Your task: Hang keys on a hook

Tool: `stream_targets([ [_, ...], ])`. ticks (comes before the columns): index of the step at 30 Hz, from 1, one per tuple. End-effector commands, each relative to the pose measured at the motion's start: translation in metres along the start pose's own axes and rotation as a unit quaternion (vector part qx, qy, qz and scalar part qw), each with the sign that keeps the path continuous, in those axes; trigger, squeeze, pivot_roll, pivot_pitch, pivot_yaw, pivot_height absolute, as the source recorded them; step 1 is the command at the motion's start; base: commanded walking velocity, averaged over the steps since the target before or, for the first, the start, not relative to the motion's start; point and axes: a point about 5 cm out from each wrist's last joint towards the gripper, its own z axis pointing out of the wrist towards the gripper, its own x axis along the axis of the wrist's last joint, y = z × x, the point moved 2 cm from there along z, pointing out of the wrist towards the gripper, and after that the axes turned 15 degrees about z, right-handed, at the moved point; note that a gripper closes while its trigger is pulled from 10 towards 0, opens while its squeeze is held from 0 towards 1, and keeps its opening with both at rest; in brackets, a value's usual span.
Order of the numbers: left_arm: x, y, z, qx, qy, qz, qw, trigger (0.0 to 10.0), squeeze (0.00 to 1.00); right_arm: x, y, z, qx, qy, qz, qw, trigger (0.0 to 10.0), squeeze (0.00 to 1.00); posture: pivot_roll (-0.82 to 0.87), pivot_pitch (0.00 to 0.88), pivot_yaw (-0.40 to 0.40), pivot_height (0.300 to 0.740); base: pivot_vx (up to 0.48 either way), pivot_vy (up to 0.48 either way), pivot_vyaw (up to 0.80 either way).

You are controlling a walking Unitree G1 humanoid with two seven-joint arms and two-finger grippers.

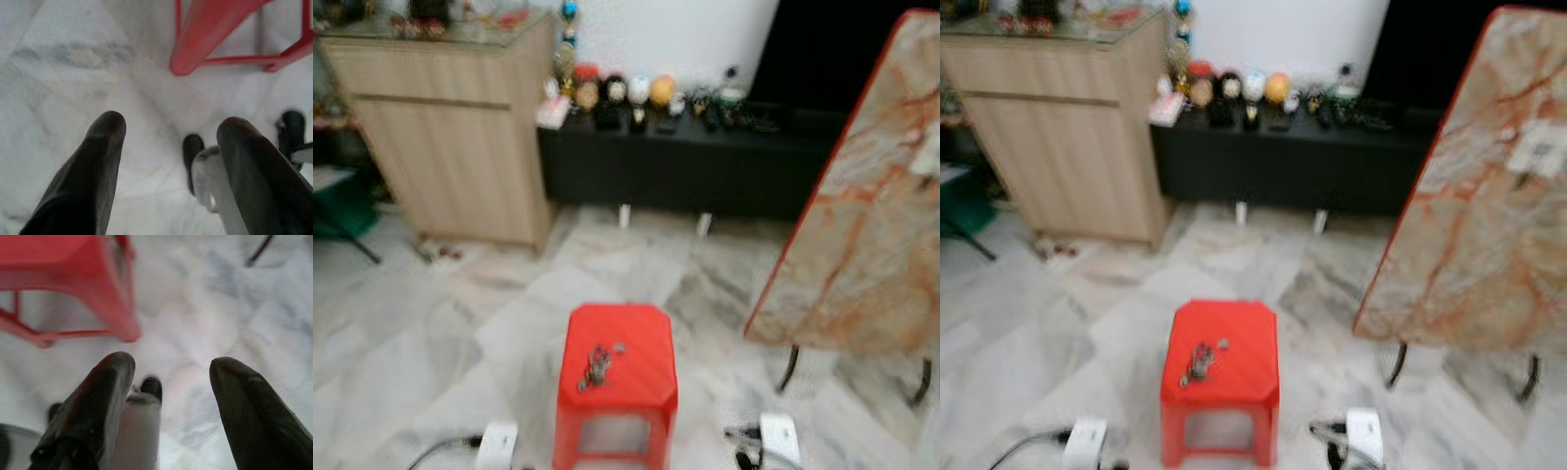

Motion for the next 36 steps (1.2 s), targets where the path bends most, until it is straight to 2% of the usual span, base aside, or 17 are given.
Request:
stream_targets([
  [1, 0.0014, 0.0066, 0.0006, -0.008, -0.001, 0.000, 1.000, 10.0, 0.00, 0.0130, 0.0081, 0.0004, -0.009, 0.019, 0.000, 1.000, 10.0, 0.00, 0.09, 0.000, -0.056, 0.740, 0.000, 0.285, 0.00],
  [24, 0.0023, 0.0053, 0.0007, -0.006, -0.001, -0.002, 1.000, 10.0, 0.00, 0.0151, 0.0068, 0.0007, -0.007, 0.023, 0.002, 1.000, 10.0, 0.00, 0.09, 0.000, -0.056, 0.740, 0.000, 0.287, 0.00],
  [36, 0.0081, 0.0059, 0.0012, -0.003, 0.015, -0.017, 1.000, 10.0, 0.00, 0.0176, 0.0068, 0.0008, -0.005, 0.027, 0.002, 1.000, 10.0, 0.00, 0.08, 0.000, -0.058, 0.740, 0.000, 0.000, 0.00],
])
